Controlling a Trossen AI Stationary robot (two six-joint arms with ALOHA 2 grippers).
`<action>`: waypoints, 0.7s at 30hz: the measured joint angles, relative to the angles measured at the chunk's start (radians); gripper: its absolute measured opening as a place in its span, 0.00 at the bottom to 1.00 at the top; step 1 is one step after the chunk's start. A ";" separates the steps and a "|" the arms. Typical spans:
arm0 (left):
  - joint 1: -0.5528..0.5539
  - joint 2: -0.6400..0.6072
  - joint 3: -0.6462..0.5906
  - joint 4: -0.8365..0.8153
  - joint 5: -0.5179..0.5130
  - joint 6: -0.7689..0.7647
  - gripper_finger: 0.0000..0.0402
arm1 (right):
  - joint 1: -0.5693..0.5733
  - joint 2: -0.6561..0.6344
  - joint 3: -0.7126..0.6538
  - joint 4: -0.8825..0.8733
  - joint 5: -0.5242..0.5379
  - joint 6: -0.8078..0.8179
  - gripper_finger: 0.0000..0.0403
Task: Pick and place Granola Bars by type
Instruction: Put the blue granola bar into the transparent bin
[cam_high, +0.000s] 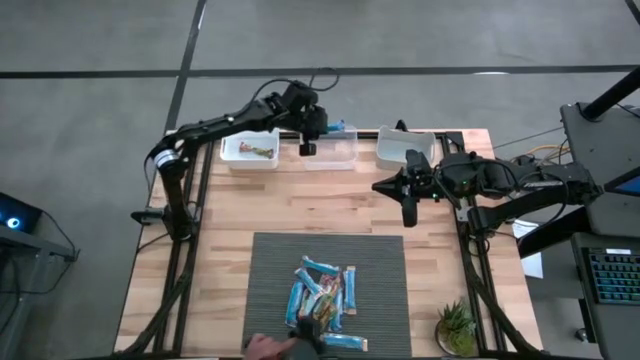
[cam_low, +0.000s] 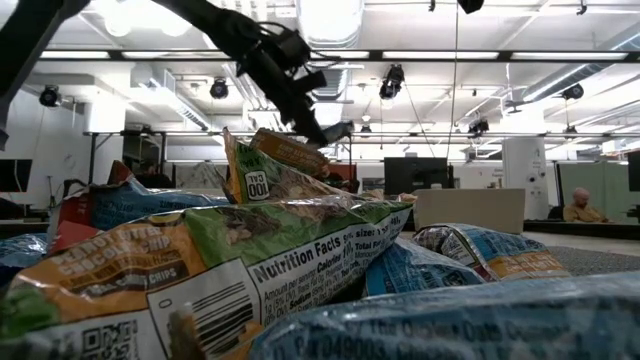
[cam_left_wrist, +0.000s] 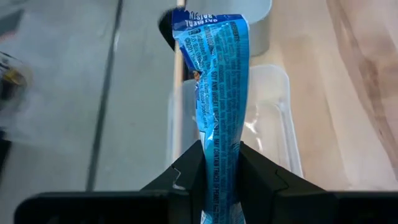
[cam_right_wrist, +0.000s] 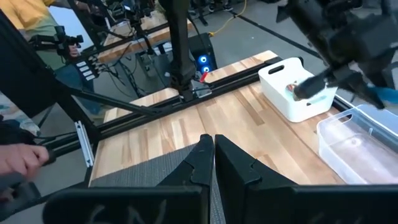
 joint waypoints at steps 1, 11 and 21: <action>0.000 0.011 0.000 0.010 0.004 -0.006 0.15 | 0.000 0.000 0.000 -0.001 0.000 0.000 0.02; 0.001 0.107 0.000 0.013 0.015 -0.043 0.15 | 0.000 0.000 0.000 -0.003 -0.002 -0.003 0.02; 0.002 0.157 0.000 0.012 -0.014 -0.043 0.15 | 0.000 0.000 0.000 -0.003 -0.002 0.000 0.02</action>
